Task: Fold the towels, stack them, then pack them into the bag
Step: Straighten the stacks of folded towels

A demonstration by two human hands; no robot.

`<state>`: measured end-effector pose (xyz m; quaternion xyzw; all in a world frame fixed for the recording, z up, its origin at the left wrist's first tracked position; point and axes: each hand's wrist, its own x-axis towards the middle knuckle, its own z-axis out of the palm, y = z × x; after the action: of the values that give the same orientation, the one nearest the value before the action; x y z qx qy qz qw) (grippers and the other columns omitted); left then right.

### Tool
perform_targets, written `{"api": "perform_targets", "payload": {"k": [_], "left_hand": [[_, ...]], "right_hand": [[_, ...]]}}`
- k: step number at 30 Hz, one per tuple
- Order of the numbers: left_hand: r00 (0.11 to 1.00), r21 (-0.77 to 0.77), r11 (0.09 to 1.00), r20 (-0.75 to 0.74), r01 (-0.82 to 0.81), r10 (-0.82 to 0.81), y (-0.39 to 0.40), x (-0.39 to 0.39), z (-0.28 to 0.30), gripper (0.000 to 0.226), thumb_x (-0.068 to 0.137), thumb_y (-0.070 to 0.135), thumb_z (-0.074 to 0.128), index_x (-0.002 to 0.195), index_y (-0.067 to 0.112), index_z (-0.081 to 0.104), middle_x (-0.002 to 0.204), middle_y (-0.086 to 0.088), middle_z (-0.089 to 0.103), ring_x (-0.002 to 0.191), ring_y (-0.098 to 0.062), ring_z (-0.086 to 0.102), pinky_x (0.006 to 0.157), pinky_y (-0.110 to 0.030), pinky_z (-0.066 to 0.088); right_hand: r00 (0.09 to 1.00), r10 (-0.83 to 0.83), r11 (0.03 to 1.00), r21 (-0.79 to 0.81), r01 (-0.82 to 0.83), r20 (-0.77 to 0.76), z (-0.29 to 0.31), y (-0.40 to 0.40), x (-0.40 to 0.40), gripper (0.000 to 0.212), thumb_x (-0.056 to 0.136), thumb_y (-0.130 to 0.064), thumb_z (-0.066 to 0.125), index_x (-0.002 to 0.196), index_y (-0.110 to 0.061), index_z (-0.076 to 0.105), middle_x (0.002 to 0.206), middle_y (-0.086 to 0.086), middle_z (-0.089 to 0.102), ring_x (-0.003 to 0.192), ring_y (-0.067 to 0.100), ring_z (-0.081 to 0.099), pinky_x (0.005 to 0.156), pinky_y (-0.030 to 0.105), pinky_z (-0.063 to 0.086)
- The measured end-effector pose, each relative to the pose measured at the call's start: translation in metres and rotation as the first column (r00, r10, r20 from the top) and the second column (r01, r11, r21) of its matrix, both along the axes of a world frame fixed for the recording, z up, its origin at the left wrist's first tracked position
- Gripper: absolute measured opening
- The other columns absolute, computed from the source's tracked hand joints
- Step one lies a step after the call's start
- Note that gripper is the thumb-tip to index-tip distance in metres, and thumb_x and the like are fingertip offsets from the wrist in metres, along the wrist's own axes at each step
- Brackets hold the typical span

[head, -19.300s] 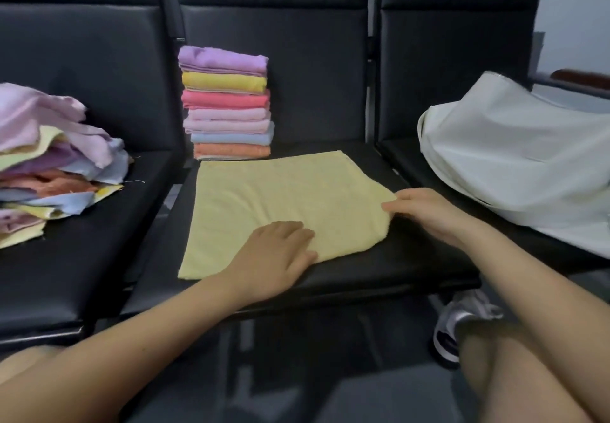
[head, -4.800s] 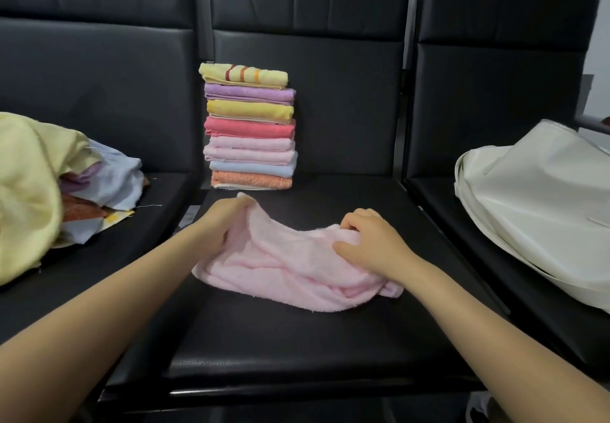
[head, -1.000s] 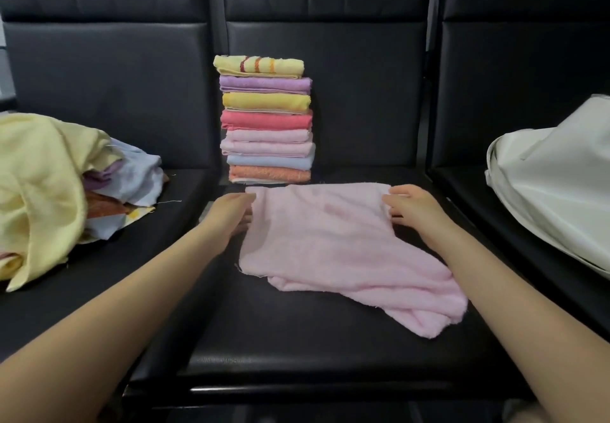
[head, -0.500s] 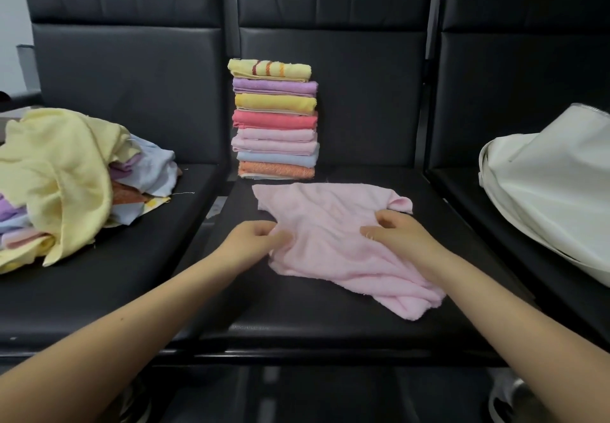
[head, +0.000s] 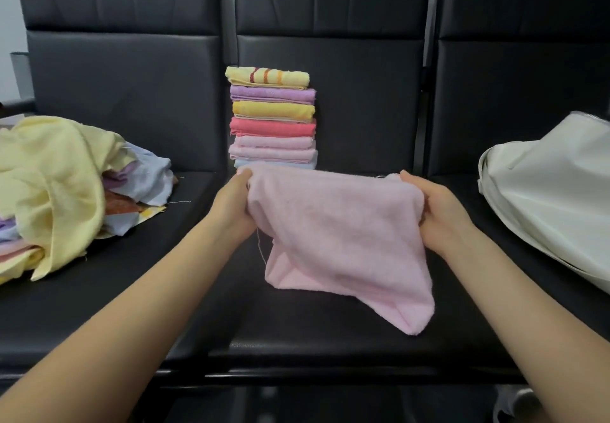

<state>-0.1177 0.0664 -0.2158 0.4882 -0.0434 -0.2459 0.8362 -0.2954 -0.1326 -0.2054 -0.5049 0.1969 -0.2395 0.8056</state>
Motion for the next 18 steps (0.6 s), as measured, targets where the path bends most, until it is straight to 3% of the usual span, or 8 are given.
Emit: {"api": "perform_targets", "payload": {"k": [3, 5, 7, 10, 12, 15, 18], "left_hand": [[0.998, 0.079, 0.996, 0.057, -0.039, 0.034, -0.008, 0.013, -0.016, 0.026, 0.1, 0.015, 0.045, 0.119, 0.013, 0.062, 0.098, -0.002, 0.067, 0.083, -0.014, 0.063, 0.065, -0.026, 0.052], [0.995, 0.237, 0.971, 0.099, -0.003, -0.022, -0.011, 0.019, -0.032, 0.035, 0.098, 0.014, 0.041, 0.129, 0.009, 0.055, 0.085, -0.002, 0.059, 0.068, -0.014, 0.055, 0.05, -0.021, 0.046], [0.99, 0.412, 0.91, 0.108, 0.041, -0.093, -0.011, 0.022, -0.043, 0.026, 0.097, 0.023, 0.046, 0.117, 0.011, 0.056, 0.077, -0.002, 0.053, 0.061, -0.014, 0.048, 0.049, -0.022, 0.04], [0.971, 0.555, 0.829, 0.158, 0.062, -0.179, -0.004, 0.02, -0.053, 0.033, 0.095, 0.033, 0.054, 0.115, 0.007, 0.06, 0.095, -0.007, 0.064, 0.086, -0.02, 0.061, 0.071, -0.028, 0.05], [0.956, 0.627, 0.779, 0.207, 0.031, -0.205, 0.005, 0.014, -0.057, 0.04, 0.089, 0.036, 0.062, 0.113, 0.004, 0.064, 0.093, -0.008, 0.065, 0.083, -0.021, 0.062, 0.078, -0.032, 0.051], [0.898, 0.723, 0.69, 0.28, 0.034, -0.339, 0.018, -0.001, -0.056, 0.033, 0.083, 0.04, 0.069, 0.087, 0.007, 0.067, 0.081, -0.006, 0.061, 0.069, -0.017, 0.052, 0.066, -0.027, 0.042], [0.805, 0.786, 0.618, 0.347, 0.031, -0.481, 0.022, -0.024, -0.051, 0.019, 0.084, 0.028, 0.069, 0.082, 0.009, 0.069, 0.082, 0.0, 0.066, 0.074, -0.013, 0.061, 0.063, -0.021, 0.043]], "right_hand": [[0.998, -0.064, 0.996, 0.066, 0.065, -0.007, -0.006, -0.014, 0.003, 0.019, 0.095, -0.02, 0.059, 0.088, -0.004, 0.067, 0.078, 0.01, 0.072, 0.077, 0.02, 0.071, 0.079, 0.035, 0.056], [0.996, -0.063, 0.997, 0.045, 0.066, -0.063, -0.021, -0.025, 0.005, 0.017, 0.096, -0.018, 0.057, 0.093, -0.004, 0.066, 0.088, 0.014, 0.071, 0.079, 0.019, 0.069, 0.082, 0.036, 0.054], [0.973, -0.109, 0.988, -0.129, 0.083, -0.202, -0.036, -0.035, 0.005, 0.011, 0.094, -0.014, 0.059, 0.104, -0.012, 0.062, 0.095, 0.011, 0.063, 0.077, 0.015, 0.065, 0.073, 0.032, 0.052], [0.881, -0.256, 0.902, -0.426, 0.07, -0.398, -0.047, -0.038, 0.001, 0.038, 0.09, -0.015, 0.066, 0.126, -0.017, 0.054, 0.104, 0.005, 0.063, 0.092, 0.021, 0.064, 0.076, 0.033, 0.053], [0.836, -0.294, 0.86, -0.511, 0.02, -0.463, -0.047, -0.034, -0.005, 0.027, 0.088, -0.019, 0.068, 0.112, -0.012, 0.061, 0.096, 0.006, 0.065, 0.086, 0.023, 0.065, 0.073, 0.034, 0.053], [0.772, -0.281, 0.821, -0.559, -0.114, -0.57, -0.044, -0.024, -0.013, 0.024, 0.086, -0.026, 0.069, 0.099, -0.006, 0.067, 0.081, 0.005, 0.063, 0.064, 0.015, 0.054, 0.054, 0.025, 0.038], [0.673, -0.262, 0.783, -0.56, -0.27, -0.691, -0.04, -0.014, -0.017, 0.027, 0.082, -0.031, 0.073, 0.096, -0.01, 0.062, 0.09, 0.004, 0.062, 0.074, 0.015, 0.057, 0.055, 0.026, 0.038]]}}
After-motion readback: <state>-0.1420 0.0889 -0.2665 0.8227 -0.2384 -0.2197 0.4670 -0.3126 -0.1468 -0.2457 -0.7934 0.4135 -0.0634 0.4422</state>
